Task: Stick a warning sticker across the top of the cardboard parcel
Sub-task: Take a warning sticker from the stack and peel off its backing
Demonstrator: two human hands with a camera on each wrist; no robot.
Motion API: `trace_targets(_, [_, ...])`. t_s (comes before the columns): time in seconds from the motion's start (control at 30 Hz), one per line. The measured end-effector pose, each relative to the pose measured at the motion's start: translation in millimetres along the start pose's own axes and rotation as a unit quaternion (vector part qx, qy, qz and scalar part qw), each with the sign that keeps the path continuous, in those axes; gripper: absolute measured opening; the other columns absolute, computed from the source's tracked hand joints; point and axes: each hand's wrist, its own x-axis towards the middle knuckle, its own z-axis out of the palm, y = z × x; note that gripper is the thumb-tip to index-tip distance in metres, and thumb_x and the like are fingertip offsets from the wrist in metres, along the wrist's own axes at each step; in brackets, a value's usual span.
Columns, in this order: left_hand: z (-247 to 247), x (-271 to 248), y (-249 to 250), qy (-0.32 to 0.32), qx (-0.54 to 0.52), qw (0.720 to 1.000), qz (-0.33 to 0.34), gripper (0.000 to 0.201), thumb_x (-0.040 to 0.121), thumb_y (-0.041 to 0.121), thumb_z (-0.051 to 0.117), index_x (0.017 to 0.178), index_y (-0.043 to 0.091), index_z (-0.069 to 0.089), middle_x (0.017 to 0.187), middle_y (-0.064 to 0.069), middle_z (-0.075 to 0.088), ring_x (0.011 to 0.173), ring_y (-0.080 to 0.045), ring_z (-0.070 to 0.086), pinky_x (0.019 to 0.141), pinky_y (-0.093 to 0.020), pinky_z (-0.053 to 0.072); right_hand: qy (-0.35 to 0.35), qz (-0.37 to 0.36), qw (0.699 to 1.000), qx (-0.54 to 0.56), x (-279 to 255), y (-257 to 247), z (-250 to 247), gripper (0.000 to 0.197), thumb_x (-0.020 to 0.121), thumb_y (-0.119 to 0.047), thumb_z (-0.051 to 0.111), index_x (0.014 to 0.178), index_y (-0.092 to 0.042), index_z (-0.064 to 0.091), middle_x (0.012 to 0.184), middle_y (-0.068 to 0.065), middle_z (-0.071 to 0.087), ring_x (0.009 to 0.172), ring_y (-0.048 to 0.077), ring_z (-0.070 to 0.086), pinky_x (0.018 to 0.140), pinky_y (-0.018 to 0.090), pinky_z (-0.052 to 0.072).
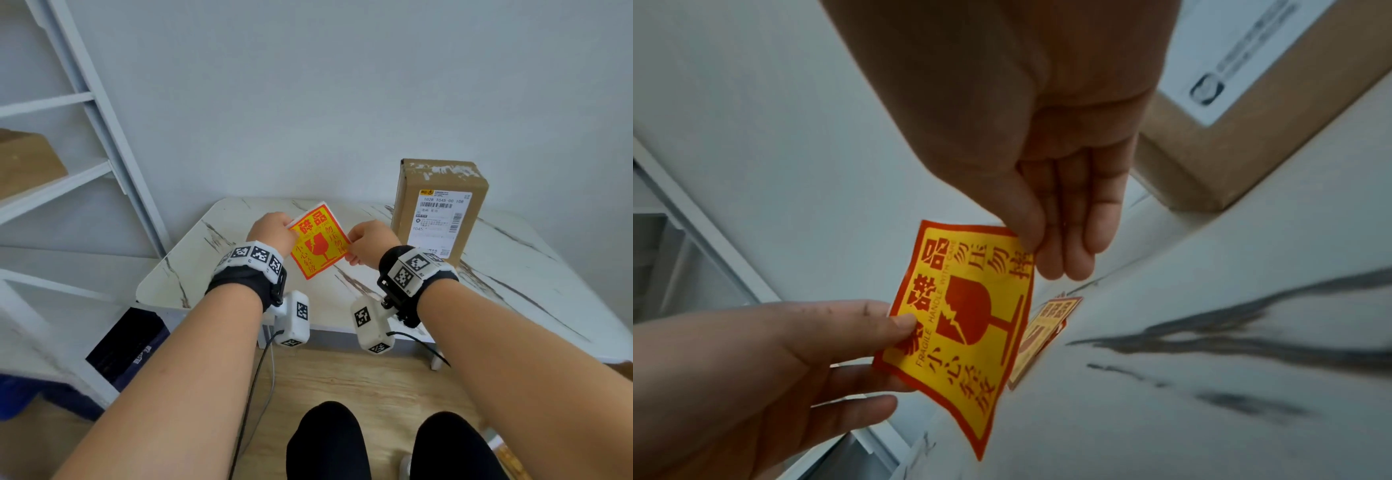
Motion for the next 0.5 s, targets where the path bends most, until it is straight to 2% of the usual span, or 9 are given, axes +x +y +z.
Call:
trace_targets(0.03, [1.2, -7.2, 1.4, 0.003, -0.01, 1.0, 0.002, 0.019, 0.09, 0.017, 0.059, 0.1, 0.007, 0.07, 0.104, -0.018, 0.072, 0.086, -0.031, 0.064, 0.076, -0.033, 0.048, -0.001, -0.003, 1.0, -0.005, -8.6, 2.7, -4.4, 0.023, 0.088, 0.002, 0.051, 0.073, -0.01, 0.063, 0.082, 0.013, 0.074, 0.069, 0.02, 0.067, 0.079, 0.036, 0.06])
trace_targets(0.1, [6.2, -21.6, 2.3, 0.005, -0.027, 1.0, -0.009, 0.018, 0.086, 0.02, 0.065, 0.098, 0.01, 0.075, 0.1, -0.015, 0.073, 0.093, -0.032, 0.067, 0.074, -0.029, 0.046, 0.01, -0.005, 1.0, -0.014, -25.0, 9.8, -12.2, 0.017, 0.087, 0.002, 0.053, 0.081, -0.007, 0.067, 0.081, 0.012, 0.075, 0.068, 0.019, 0.068, 0.079, 0.037, 0.061])
trace_targets(0.17, [15.9, -33.6, 1.6, -0.007, -0.067, 0.997, -0.034, 0.023, 0.084, 0.021, 0.069, 0.103, 0.011, 0.076, 0.105, -0.013, 0.073, 0.097, -0.03, 0.068, 0.082, -0.027, 0.051, 0.035, -0.006, 0.999, -0.013, -39.9, 20.3, -19.1, 0.016, 0.088, -0.001, 0.054, 0.089, -0.005, 0.069, 0.078, 0.01, 0.074, 0.066, 0.017, 0.068, 0.078, 0.037, 0.061])
trace_targets(0.2, [22.0, -39.7, 1.8, -0.025, -0.099, 0.994, -0.047, 0.025, 0.084, 0.019, 0.068, 0.107, 0.009, 0.074, 0.109, -0.014, 0.072, 0.095, -0.03, 0.069, 0.087, -0.032, 0.054, 0.047, -0.006, 0.999, -0.011, -46.6, 26.6, -22.1, 0.016, 0.088, -0.002, 0.054, 0.094, -0.004, 0.069, 0.079, 0.01, 0.074, 0.068, 0.018, 0.068, 0.078, 0.037, 0.061])
trace_targets(0.27, [36.1, -54.3, 3.9, -0.063, -0.154, 0.984, -0.061, 0.027, 0.089, 0.01, 0.063, 0.114, 0.002, 0.07, 0.111, -0.02, 0.07, 0.075, -0.03, 0.067, 0.086, -0.044, 0.057, 0.074, -0.002, 0.997, -0.018, -59.8, 38.6, -28.0, 0.019, 0.089, -0.006, 0.055, 0.102, -0.004, 0.068, 0.09, 0.012, 0.074, 0.081, 0.023, 0.07, 0.077, 0.035, 0.057])
trace_targets(0.3, [43.8, -61.8, 5.4, -0.081, -0.18, 0.978, -0.07, 0.028, 0.09, 0.006, 0.061, 0.117, -0.002, 0.067, 0.11, -0.023, 0.07, 0.064, -0.028, 0.063, 0.08, -0.044, 0.058, 0.087, 0.003, 0.996, -0.028, -66.0, 44.8, -30.7, 0.021, 0.09, -0.008, 0.054, 0.107, -0.005, 0.067, 0.098, 0.013, 0.073, 0.09, 0.026, 0.069, 0.077, 0.033, 0.054])
trace_targets(0.37, [59.3, -75.0, 9.4, -0.099, -0.227, 0.966, -0.081, 0.029, 0.09, 0.002, 0.061, 0.118, -0.006, 0.064, 0.104, -0.026, 0.07, 0.053, -0.021, 0.059, 0.07, -0.039, 0.057, 0.116, 0.015, 0.992, -0.043, -75.4, 56.1, -34.4, 0.029, 0.092, -0.01, 0.049, 0.117, -0.008, 0.062, 0.114, 0.013, 0.066, 0.103, 0.031, 0.064, 0.082, 0.034, 0.05])
trace_targets(0.4, [66.3, -81.1, 12.2, -0.099, -0.241, 0.962, -0.083, 0.027, 0.089, 0.002, 0.063, 0.114, -0.006, 0.065, 0.095, -0.025, 0.07, 0.05, -0.019, 0.06, 0.068, -0.035, 0.057, 0.135, 0.015, 0.99, -0.046, -79.6, 61.6, -35.6, 0.033, 0.092, -0.01, 0.048, 0.123, -0.009, 0.059, 0.119, 0.013, 0.062, 0.106, 0.031, 0.061, 0.085, 0.035, 0.049])
trace_targets(0.5, [83.5, -94.0, 22.5, -0.093, -0.278, 0.951, -0.094, 0.019, 0.086, 0.004, 0.067, 0.103, -0.004, 0.069, 0.068, -0.012, 0.066, 0.042, -0.015, 0.061, 0.061, -0.031, 0.057, 0.163, -0.014, 0.984, -0.072, -90.1, 75.9, -35.5, 0.037, 0.087, -0.005, 0.05, 0.122, -0.013, 0.061, 0.12, 0.011, 0.061, 0.103, 0.027, 0.06, 0.079, 0.028, 0.043])
